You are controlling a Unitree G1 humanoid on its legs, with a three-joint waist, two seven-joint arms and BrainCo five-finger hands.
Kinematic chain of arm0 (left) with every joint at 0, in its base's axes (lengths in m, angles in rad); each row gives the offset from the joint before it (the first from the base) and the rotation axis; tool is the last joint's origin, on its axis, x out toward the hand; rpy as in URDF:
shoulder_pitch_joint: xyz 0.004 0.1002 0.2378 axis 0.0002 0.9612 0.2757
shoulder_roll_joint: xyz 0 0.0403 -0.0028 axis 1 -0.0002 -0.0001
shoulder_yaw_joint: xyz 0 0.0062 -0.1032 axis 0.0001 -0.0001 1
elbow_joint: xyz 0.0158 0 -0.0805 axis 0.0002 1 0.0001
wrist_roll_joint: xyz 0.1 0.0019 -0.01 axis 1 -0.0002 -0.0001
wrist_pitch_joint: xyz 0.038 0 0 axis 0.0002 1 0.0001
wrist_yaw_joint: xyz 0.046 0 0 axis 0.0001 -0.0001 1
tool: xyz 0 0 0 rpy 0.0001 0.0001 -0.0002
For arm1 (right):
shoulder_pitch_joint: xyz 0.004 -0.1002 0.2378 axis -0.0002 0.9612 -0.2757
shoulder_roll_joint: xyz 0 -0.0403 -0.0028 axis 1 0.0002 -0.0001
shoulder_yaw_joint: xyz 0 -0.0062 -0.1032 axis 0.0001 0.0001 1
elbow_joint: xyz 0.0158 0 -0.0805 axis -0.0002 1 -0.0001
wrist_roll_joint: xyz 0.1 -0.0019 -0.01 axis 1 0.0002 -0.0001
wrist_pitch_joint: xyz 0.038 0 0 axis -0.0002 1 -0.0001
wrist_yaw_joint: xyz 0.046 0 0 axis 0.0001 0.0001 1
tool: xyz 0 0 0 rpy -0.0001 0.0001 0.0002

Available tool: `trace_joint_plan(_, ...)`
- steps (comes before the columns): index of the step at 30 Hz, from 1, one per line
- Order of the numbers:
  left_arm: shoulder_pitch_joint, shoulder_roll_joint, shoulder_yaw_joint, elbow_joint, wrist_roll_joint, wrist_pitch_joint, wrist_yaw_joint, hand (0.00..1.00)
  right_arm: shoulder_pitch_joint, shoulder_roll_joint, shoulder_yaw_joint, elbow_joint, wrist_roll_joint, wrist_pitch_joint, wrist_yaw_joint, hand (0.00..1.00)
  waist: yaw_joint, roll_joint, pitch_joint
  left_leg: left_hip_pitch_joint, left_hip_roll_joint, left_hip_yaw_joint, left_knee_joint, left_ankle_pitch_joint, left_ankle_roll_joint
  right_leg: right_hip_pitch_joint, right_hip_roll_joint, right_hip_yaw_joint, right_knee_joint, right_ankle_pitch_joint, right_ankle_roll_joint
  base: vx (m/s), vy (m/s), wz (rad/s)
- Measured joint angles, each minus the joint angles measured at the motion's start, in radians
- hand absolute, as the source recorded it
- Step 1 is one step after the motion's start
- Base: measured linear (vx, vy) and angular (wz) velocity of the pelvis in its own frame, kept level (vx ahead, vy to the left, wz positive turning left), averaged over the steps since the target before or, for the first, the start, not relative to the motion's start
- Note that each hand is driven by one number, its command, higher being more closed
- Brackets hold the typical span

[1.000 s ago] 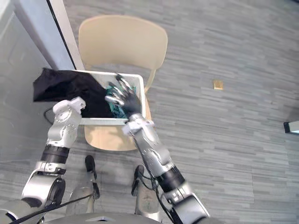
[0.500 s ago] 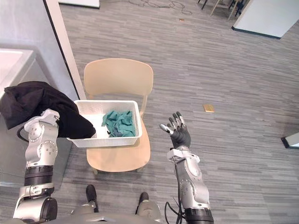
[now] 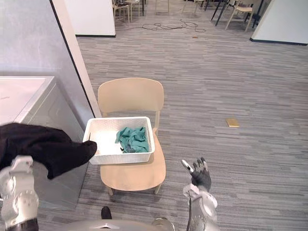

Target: Pick up the laundry basket with both hands and put the clothes into the washing machine.

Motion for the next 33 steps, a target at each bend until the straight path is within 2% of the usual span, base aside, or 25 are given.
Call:
trace_joint_plan(2, 0.116, -0.06, -0.021, 0.006, -0.001, 0.002, -0.018, 1.0, 0.042, 0.024, 0.006, -0.001, -0.022, 0.002, -0.014, 0.0, 0.012, 0.003, -0.003, 0.029, 0.001, 0.018, 0.0, -0.005, 0.001, 0.027, -0.003, -0.001, 0.0, -0.002, 0.0, 0.03, 0.002, -0.04)
trace_joint_plan(5, 0.221, -0.099, -0.076, 0.03, -0.002, 0.02, -0.045, 1.0, 0.08, 0.037, 0.01, -0.007, -0.029, 0.018, -0.032, 0.0, 0.025, 0.011, -0.012, 0.064, 0.002, 0.029, 0.0, -0.019, 0.005, 0.061, -0.009, -0.004, 0.001, -0.015, 0.01, 0.0, 0.005, 0.0)
trace_joint_plan(8, 0.248, -0.11, -0.112, 0.109, -0.012, 0.041, -0.078, 1.0, 0.091, 0.04, 0.014, -0.007, -0.032, 0.024, -0.035, 0.0, 0.028, 0.017, -0.022, 0.064, 0.005, 0.06, 0.0, -0.027, 0.002, 0.068, -0.011, -0.021, 0.0, -0.016, 0.012, -0.02, 0.009, 0.15)
trace_joint_plan(10, 0.247, -0.113, -0.141, 0.215, -0.037, 0.063, -0.098, 1.0, 0.094, 0.046, 0.033, 0.0, -0.066, 0.03, -0.04, 0.0, 0.03, 0.003, -0.031, 0.065, 0.005, 0.115, 0.001, -0.052, -0.022, 0.078, -0.028, -0.035, -0.026, -0.013, 0.007, -0.03, 0.055, 0.13)
trace_joint_plan(11, 0.247, -0.113, -0.15, 0.246, -0.041, 0.067, -0.101, 1.0, 0.093, 0.047, 0.036, 0.007, -0.068, 0.029, -0.041, 0.0, 0.034, 0.005, -0.031, 0.065, 0.006, 0.13, 0.006, -0.051, -0.02, 0.079, -0.029, -0.036, -0.034, -0.012, 0.006, -0.01, 0.052, -0.07)
trace_joint_plan(13, 0.246, -0.112, -0.177, 0.341, -0.05, 0.084, -0.102, 1.0, 0.089, 0.045, 0.049, 0.077, -0.07, 0.03, -0.053, 0.0, 0.04, 0.014, -0.028, 0.063, 0.008, 0.141, 0.0, -0.044, -0.015, 0.081, -0.028, -0.036, -0.038, -0.01, 0.007, 0.0, 0.008, -0.02)
trace_joint_plan(18, 0.221, -0.1, -0.203, 0.481, -0.05, 0.103, -0.102, 1.0, 0.059, 0.038, 0.035, 0.264, -0.106, 0.032, -0.104, 0.0, 0.04, 0.0, -0.028, 0.053, -0.003, 0.138, 0.0, -0.045, -0.015, 0.085, -0.037, -0.051, -0.04, -0.011, 0.007, 0.02, 0.029, 0.13)
trace_joint_plan(19, 0.205, -0.094, -0.214, 0.529, -0.05, 0.105, -0.102, 1.0, 0.046, 0.035, 0.026, 0.329, -0.107, 0.029, -0.115, 0.0, 0.042, -0.009, -0.025, 0.05, -0.005, 0.141, -0.001, -0.05, -0.023, 0.083, -0.045, -0.049, -0.047, -0.01, 0.006, 0.0, 0.0, 0.0)
trace_joint_plan(24, 0.164, -0.08, -0.247, 0.645, -0.05, 0.105, -0.102, 1.0, 0.02, 0.027, -0.005, 0.56, -0.106, 0.025, -0.131, 0.0, 0.041, -0.003, -0.022, 0.062, -0.011, 0.134, 0.0, -0.053, -0.025, 0.096, -0.034, -0.023, -0.056, -0.009, 0.005, 0.05, -0.003, -0.03)
trace_joint_plan(28, 0.138, -0.073, -0.257, 0.717, -0.05, 0.105, -0.106, 1.0, -0.024, 0.014, -0.104, 0.716, -0.103, 0.013, -0.151, 0.0, 0.036, -0.002, -0.022, 0.067, -0.012, 0.132, -0.001, -0.053, -0.025, 0.096, -0.026, -0.003, -0.064, -0.009, 0.005, 0.05, -0.006, -0.08)
trace_joint_plan(33, 0.127, -0.071, -0.257, 0.776, -0.05, 0.105, -0.11, 1.0, -0.045, 0.011, -0.179, 0.814, -0.102, 0.006, -0.152, 0.0, 0.03, -0.002, -0.022, 0.07, -0.012, 0.127, -0.001, -0.054, -0.024, 0.097, -0.023, 0.003, -0.066, -0.009, 0.005, 0.08, -0.017, -0.04)
